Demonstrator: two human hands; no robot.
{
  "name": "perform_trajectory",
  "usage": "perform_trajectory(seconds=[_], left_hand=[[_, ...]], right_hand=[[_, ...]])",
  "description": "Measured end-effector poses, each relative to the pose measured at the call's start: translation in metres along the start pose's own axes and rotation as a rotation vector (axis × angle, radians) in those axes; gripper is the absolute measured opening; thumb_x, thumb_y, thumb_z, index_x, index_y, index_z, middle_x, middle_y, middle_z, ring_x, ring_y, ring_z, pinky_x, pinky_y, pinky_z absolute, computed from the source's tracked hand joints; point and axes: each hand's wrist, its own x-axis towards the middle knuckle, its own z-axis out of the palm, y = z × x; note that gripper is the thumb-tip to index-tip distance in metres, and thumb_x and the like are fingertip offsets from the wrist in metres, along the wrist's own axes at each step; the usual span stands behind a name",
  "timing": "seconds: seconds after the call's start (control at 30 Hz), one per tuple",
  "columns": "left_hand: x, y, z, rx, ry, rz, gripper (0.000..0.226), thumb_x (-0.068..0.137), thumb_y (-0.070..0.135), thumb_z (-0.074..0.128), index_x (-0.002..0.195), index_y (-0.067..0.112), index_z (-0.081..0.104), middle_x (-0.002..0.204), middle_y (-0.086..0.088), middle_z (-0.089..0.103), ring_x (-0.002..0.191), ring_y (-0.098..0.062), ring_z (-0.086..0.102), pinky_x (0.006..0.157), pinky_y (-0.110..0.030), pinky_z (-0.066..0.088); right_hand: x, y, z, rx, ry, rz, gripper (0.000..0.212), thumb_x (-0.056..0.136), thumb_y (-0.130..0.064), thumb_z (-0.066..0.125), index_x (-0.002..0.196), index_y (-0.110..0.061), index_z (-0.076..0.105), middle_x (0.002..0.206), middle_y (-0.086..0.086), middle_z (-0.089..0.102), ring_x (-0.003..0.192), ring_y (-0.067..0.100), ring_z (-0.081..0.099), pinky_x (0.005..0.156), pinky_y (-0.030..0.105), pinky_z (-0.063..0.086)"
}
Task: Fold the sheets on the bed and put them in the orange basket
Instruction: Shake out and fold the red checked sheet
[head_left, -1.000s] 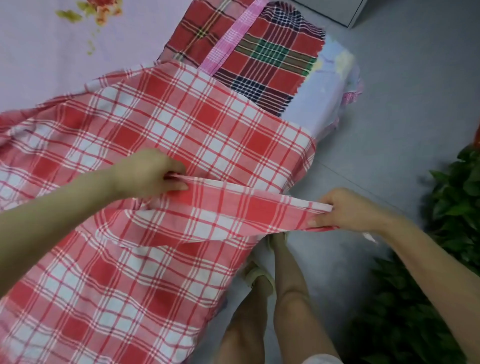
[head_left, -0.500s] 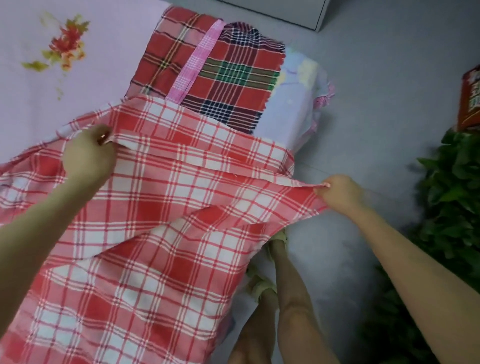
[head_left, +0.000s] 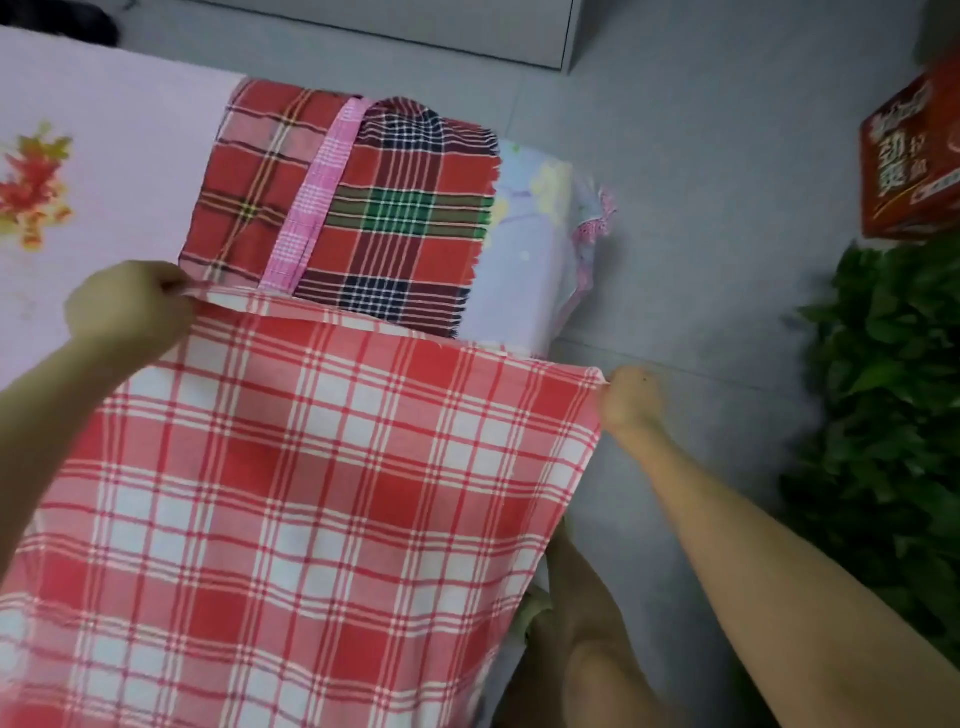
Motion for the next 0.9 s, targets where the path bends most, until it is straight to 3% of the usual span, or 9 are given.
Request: perform_trajectory(seconds=[0.13,0.3,0.4,0.5,0.57,0.63,0.73,0.83,0.9], left_hand=[[0.015,0.008,0.027,0.031,-0.030,0.032,0.021,0.086,0.018,0.062,0.105,0.011,0.069,0.094,-0.023,0.067,0.091,-0.044,0.060,0.081,-0.044,0.050],[0.025,0.010,0.045,0.022,-0.110,0.042,0.023,0.085,0.011,0.062,0.107,0.008,0.067,0.104,-0.024,0.065,0.095,-0.044,0.058,0.077,-0.041,0.045],[0.024,0.009,0.046,-0.091,-0.150,0.017,0.024,0.081,0.013,0.070,0.103,0.004,0.068,0.103,-0.022,0.065,0.096,-0.041,0.058,0.076,-0.039,0.043],[0.014,0.013,0.049,-0.240,-0.123,0.041,0.015,0.079,0.015,0.070,0.087,0.002,0.067,0.078,-0.014,0.061,0.079,-0.033,0.059,0.061,-0.031,0.035],[0.008,0.009,0.044,-0.347,-0.114,0.065,0.017,0.077,0.025,0.060,0.077,0.009,0.065,0.065,-0.007,0.058,0.068,-0.028,0.057,0.056,-0.030,0.035],[0.003,0.005,0.043,-0.398,-0.138,0.096,0.025,0.073,0.029,0.051,0.077,0.010,0.066,0.065,-0.008,0.062,0.066,-0.029,0.059,0.057,-0.033,0.039],[-0.001,0.002,0.040,-0.428,-0.179,0.144,0.027,0.070,0.032,0.056,0.082,0.013,0.071,0.075,-0.007,0.070,0.071,-0.024,0.062,0.060,-0.032,0.042],[0.002,-0.026,0.036,-0.400,-0.248,0.113,0.019,0.083,0.033,0.064,0.075,0.016,0.064,0.059,0.003,0.055,0.064,-0.017,0.050,0.050,-0.022,0.027],[0.004,-0.061,0.033,-0.363,-0.326,0.100,0.019,0.088,0.033,0.063,0.076,0.019,0.060,0.056,0.009,0.046,0.067,-0.019,0.052,0.053,-0.024,0.027]], right_hand=[[0.024,-0.005,0.000,-0.094,-0.058,0.013,0.028,0.089,0.005,0.043,0.105,0.004,0.066,0.111,0.023,0.064,0.106,0.035,0.061,0.084,0.037,0.048],[0.037,-0.027,-0.007,-0.443,-0.231,-0.151,0.031,0.088,-0.011,0.054,0.119,-0.011,0.058,0.120,0.013,0.061,0.113,0.030,0.057,0.091,0.035,0.044],[0.021,-0.065,-0.017,-0.490,0.142,-0.432,0.032,0.066,0.002,0.069,0.097,-0.005,0.063,0.089,0.015,0.065,0.084,0.033,0.063,0.073,0.035,0.047],[-0.012,-0.121,-0.020,-0.266,0.387,-0.808,0.035,0.047,0.001,0.083,0.078,-0.005,0.067,0.068,0.011,0.063,0.061,0.030,0.059,0.058,0.032,0.048],[-0.036,-0.178,-0.015,-0.202,0.243,-0.987,0.044,0.062,-0.017,0.083,0.101,-0.007,0.067,0.089,0.010,0.067,0.079,0.032,0.062,0.072,0.037,0.049],[-0.057,-0.238,-0.007,-0.181,-0.111,-1.046,0.064,0.079,-0.033,0.072,0.134,-0.010,0.048,0.118,0.009,0.062,0.107,0.032,0.057,0.090,0.040,0.043],[-0.071,-0.301,0.015,-0.225,-0.492,-1.070,0.064,0.086,-0.036,0.064,0.141,-0.017,0.037,0.125,0.008,0.060,0.112,0.031,0.056,0.090,0.040,0.046],[-0.072,-0.333,0.017,-0.367,-0.353,-1.114,0.025,0.092,-0.025,0.056,0.116,-0.019,0.062,0.108,0.006,0.067,0.103,0.028,0.060,0.080,0.034,0.046],[-0.064,-0.347,0.019,-0.485,-0.258,-1.159,0.020,0.091,-0.020,0.056,0.107,-0.018,0.067,0.100,0.006,0.068,0.099,0.028,0.061,0.078,0.031,0.045]])
